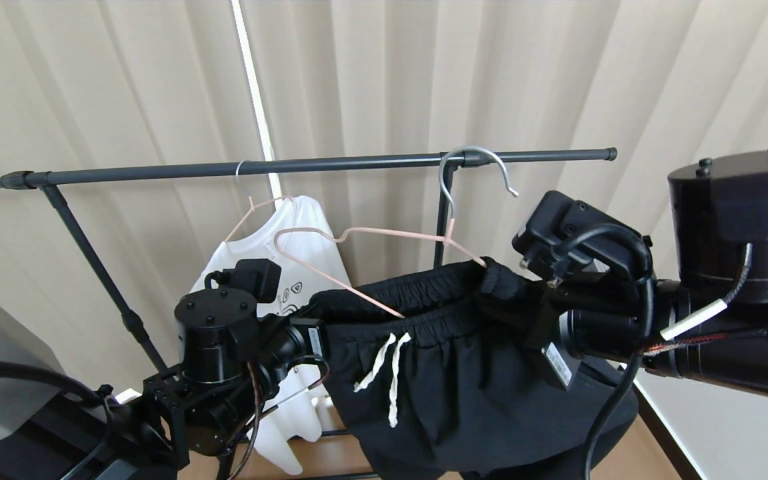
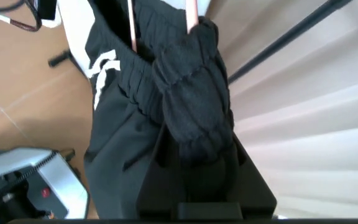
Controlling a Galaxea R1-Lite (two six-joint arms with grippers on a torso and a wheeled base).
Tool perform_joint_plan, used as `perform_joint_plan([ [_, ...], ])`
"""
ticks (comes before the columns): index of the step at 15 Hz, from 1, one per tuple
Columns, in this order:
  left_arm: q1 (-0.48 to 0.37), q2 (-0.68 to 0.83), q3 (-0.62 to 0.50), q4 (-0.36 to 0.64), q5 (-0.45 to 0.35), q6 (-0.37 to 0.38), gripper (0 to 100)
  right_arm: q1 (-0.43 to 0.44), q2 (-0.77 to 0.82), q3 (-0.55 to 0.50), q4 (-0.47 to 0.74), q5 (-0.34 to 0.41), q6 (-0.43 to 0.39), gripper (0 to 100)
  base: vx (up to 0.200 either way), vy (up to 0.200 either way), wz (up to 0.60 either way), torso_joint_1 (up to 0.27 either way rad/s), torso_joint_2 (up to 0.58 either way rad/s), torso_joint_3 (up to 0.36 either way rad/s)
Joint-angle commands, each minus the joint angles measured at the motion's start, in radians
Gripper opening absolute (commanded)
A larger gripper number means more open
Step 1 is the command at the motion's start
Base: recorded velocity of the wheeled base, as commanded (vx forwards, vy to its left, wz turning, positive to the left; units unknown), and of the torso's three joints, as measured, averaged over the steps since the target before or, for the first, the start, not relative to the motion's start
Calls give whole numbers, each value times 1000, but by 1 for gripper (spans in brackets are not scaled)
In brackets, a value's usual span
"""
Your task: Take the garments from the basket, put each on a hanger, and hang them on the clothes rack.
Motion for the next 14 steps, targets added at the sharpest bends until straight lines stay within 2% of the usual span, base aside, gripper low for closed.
perform_joint_plan([
  [1,6,-13,-1,-1,1,-1,0,-51,-8,177,-142,65,8,0,0,0,0,0,0,0],
  [2,7,-13,-4,-1,1,1,0,-71,-1,234,-229,99,18,0,0,0,0,0,0,0],
  [4,10,-11,-9,-1,1,2,0,-90,18,263,-326,124,14,0,0,0,0,0,0,0],
  [8,36,-11,-20,-1,0,5,0,-108,19,284,-329,128,12,0,0,0,0,0,0,0],
  [14,93,-11,-23,-1,-2,15,0,-148,28,315,-329,148,-81,0,0,0,0,0,0,0],
])
